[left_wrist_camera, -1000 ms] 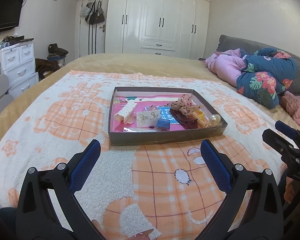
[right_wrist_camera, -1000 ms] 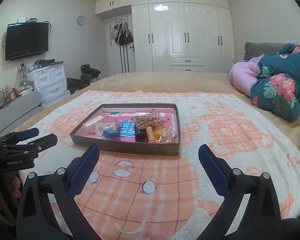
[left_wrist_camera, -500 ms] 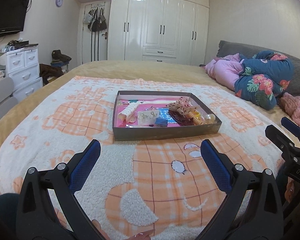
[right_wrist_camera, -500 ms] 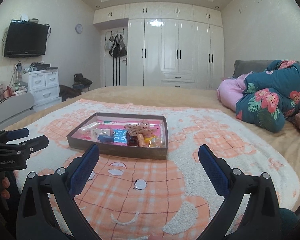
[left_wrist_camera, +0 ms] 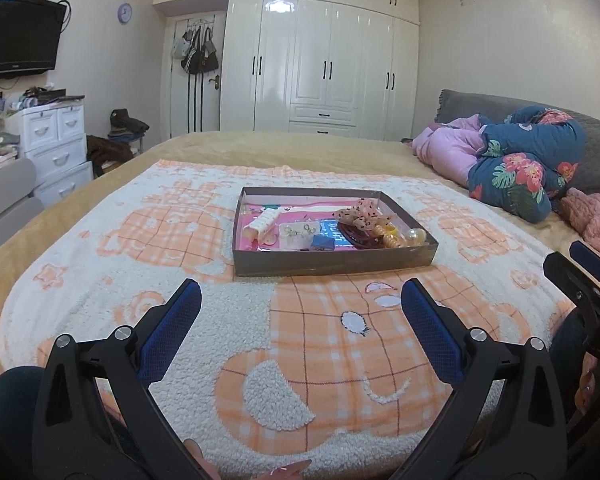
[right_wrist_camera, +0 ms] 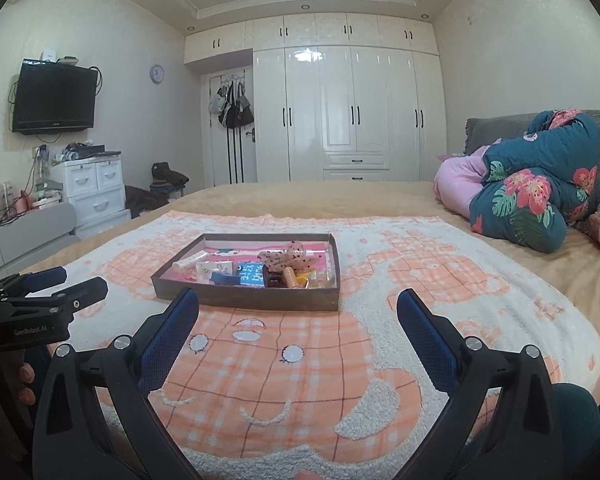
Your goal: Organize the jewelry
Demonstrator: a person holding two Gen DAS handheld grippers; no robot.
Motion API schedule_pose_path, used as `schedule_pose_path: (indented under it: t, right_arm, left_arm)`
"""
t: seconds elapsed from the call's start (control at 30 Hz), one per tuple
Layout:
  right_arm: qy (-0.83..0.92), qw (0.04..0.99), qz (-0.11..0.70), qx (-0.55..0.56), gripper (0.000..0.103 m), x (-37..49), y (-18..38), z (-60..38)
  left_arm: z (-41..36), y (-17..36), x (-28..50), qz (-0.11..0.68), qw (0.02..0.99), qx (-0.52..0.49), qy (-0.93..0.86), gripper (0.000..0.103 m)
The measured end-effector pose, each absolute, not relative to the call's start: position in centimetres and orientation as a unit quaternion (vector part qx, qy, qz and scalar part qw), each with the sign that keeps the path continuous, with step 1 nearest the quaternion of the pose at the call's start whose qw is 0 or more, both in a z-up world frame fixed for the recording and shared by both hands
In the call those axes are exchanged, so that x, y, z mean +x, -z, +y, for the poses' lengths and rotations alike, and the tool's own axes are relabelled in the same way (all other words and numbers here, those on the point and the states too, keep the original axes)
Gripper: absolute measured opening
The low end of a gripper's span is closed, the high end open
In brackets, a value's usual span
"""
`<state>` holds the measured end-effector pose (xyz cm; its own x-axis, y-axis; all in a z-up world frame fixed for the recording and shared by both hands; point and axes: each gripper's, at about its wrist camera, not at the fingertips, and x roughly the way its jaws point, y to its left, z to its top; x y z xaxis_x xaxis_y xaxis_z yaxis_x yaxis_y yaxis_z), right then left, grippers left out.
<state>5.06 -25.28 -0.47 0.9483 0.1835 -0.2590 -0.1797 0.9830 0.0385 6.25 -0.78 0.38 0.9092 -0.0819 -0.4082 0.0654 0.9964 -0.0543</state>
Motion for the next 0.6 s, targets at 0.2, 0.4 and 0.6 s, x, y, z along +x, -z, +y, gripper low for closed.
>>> schedule_pose_path:
  t: [0.2, 0.4, 0.6]
  right_arm:
    - [-0.092, 0.991, 0.094, 0.009, 0.097, 4.2, 0.3, -25.3]
    - [-0.074, 0.992, 0.106, 0.016, 0.097, 5.8, 1.4, -24.7]
    - [-0.060, 0.994, 0.088, 0.002, 0.097, 5.6, 1.9, -24.2]
  left_arm:
    - [-1.3, -0.6, 5.6, 0.180, 0.983, -0.007, 0.035, 0.092]
    - [-0.9, -0.1, 6.3, 0.180, 0.983, -0.017, 0.020, 0.092]
    - [-0.5, 0.1, 6.8, 0.181, 0.983, -0.026, 0.015, 0.092]
